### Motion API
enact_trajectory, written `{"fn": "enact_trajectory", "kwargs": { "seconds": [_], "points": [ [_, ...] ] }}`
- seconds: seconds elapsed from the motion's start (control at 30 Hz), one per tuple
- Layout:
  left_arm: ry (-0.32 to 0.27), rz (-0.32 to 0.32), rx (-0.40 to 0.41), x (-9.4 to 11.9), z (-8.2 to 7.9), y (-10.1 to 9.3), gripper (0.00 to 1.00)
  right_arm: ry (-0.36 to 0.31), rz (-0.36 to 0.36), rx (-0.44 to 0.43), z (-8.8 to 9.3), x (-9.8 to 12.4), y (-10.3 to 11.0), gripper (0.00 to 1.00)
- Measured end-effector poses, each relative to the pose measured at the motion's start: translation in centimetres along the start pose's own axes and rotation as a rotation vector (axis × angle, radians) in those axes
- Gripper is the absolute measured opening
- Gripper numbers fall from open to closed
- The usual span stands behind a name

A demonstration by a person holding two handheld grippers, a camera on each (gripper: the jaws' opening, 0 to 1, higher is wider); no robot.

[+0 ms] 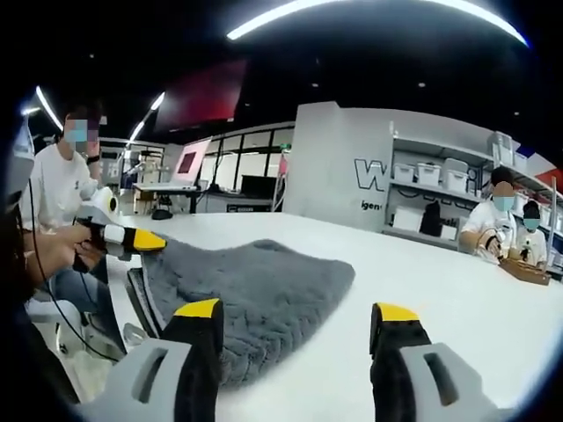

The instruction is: Open the folded towel by lifting each exposed corner and separating the folded layers until the towel lies flat within the target outline without major curled edges

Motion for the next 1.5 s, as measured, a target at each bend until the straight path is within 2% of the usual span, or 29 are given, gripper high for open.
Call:
{"fn": "enact_trajectory", "kwargs": {
  "seconds": [0.13,0.2,0.37,0.43,0.63,0.7,0.73,0.8,0.93,1.13,1.17,1.33,1.5],
  "points": [
    [0.016,0.007,-0.038,-0.3,0.1,-0.5,0.02,-0.003,0.001,0.002,-0.2,0.0,0.0,0.66],
    [0.087,0.015,-0.171,-0.8,0.9,-1.3,0.02,-0.008,0.0,0.006,-0.5,0.0,0.1,0.66],
    [0.147,0.071,-0.3,-1.8,1.8,-3.6,0.02,-0.012,0.001,-0.008,-0.6,-0.2,0.2,0.64],
    [0.178,0.082,-0.378,-2.4,2.5,-4.4,0.02,-0.011,0.0,-0.012,-0.6,-0.3,0.3,0.63],
    [0.239,0.113,-0.436,-3.4,4.2,-5.4,0.02,-0.02,0.004,-0.01,-1.0,-0.3,0.4,0.63],
    [0.291,0.137,-0.492,-3.4,5.4,-5.6,0.02,-0.021,0.018,-0.016,-1.2,-0.4,0.3,0.62],
    [0.299,0.141,-0.534,-3.5,5.8,-5.6,0.02,-0.024,0.017,-0.016,-1.2,-0.5,0.3,0.62],
    [0.299,0.133,-0.52,-3.8,6.2,-5.9,0.02,-0.035,0.01,-0.021,-1.5,-1.0,0.6,0.61],
    [0.328,0.143,-0.561,-3.9,7.2,-6.2,0.02,-0.041,-0.005,-0.02,-1.9,-1.9,1.2,0.61],
    [0.361,0.123,-0.652,-3.9,8.0,-5.8,0.02,-0.05,-0.03,-0.011,-2.6,-3.4,1.7,0.6],
    [0.39,0.109,-0.695,-3.9,8.5,-5.4,0.02,-0.05,-0.032,-0.01,-2.8,-3.8,1.8,0.6],
    [0.391,0.109,-0.729,-4.0,8.8,-5.7,0.02,-0.062,-0.058,-0.007,-3.5,-5.5,2.5,0.59],
    [0.407,0.119,-0.727,-3.8,9.1,-5.5,0.02,-0.072,-0.084,-0.001,-4.1,-6.8,3.1,0.59]
  ]
}}
Point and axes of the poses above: the point that each gripper's makers call its tool centre point, and the gripper's own axes: x roughly backward along the fingers, y roughly to its left, z roughly out of its underside, the point moved 1 cm from there along x, roughly backward along the fingers, and after that the axes turned 4 degrees about x, right-handed, at the moved point
